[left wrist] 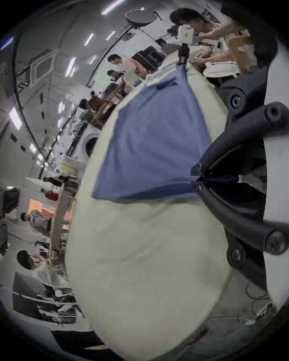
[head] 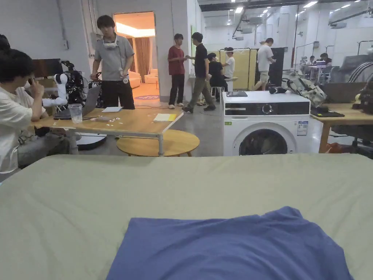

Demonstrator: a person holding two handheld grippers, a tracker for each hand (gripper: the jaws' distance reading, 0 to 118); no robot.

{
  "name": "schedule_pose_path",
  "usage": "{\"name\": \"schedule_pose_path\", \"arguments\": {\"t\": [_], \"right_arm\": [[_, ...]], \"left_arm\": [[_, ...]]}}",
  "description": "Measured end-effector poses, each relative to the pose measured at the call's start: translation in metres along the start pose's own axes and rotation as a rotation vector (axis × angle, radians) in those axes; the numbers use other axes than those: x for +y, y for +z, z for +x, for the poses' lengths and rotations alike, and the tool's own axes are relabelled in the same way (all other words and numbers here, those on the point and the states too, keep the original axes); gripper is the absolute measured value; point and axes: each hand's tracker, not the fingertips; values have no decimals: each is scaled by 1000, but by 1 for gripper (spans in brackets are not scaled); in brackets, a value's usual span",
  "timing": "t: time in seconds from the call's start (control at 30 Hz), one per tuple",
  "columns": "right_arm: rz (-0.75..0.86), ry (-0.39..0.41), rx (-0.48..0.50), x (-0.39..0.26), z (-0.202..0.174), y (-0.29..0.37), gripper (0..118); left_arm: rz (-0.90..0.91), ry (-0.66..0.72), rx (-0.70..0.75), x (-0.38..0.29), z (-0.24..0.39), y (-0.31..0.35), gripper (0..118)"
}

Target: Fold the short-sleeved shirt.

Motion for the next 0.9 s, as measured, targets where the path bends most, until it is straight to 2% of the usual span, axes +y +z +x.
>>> {"name": "schedule_pose_path", "arguments": {"t": [0.07, 0.1, 0.13, 0.17, 0.2, 0.37, 0.53, 0.57, 0.6, 0.63, 0.67, 0.73, 0.77, 0.8, 0.9], "right_arm": [[-13, 10, 7, -2, -4, 0, 1], [-12, 28, -18, -3, -7, 0, 10], [-10, 46, -45, -3, -9, 0, 29], [-2, 58, -55, -5, -2, -2, 57], [17, 70, -48, -4, -1, 3, 62], [225, 140, -44, 18, -32, 35, 61], [408, 208, 42, 50, -89, 43, 60], [421, 205, 74, 54, -96, 40, 50], [431, 200, 104, 59, -105, 36, 35], [432, 205, 112, 64, -113, 33, 13], [429, 204, 105, 68, -120, 30, 0], [438, 191, 117, 72, -130, 25, 0], [429, 183, 157, 75, -131, 24, 0], [422, 175, 160, 77, -133, 22, 0], [422, 160, 156, 77, -133, 16, 0]], "left_arm": [[-8, 6, 3, -6, -13, -9, 0], [-15, 31, -4, -4, -15, -11, 1], [-5, 55, -9, -3, -15, -10, 18], [7, 56, -9, -1, -14, -8, 53], [32, 34, -4, 1, -9, -1, 64], [264, -222, 128, 35, 42, 37, 62], [482, -304, 82, 68, 107, 55, 61], [513, -301, 54, 74, 115, 55, 56], [495, -275, 8, 77, 123, 52, 46], [485, -266, -23, 82, 129, 49, 30], [467, -264, -14, 83, 133, 46, 1], [482, -273, -6, 82, 141, 40, 0], [500, -273, -6, 80, 142, 40, 0], [485, -267, -44, 82, 140, 40, 0], [480, -251, -35, 79, 135, 39, 0]]}}
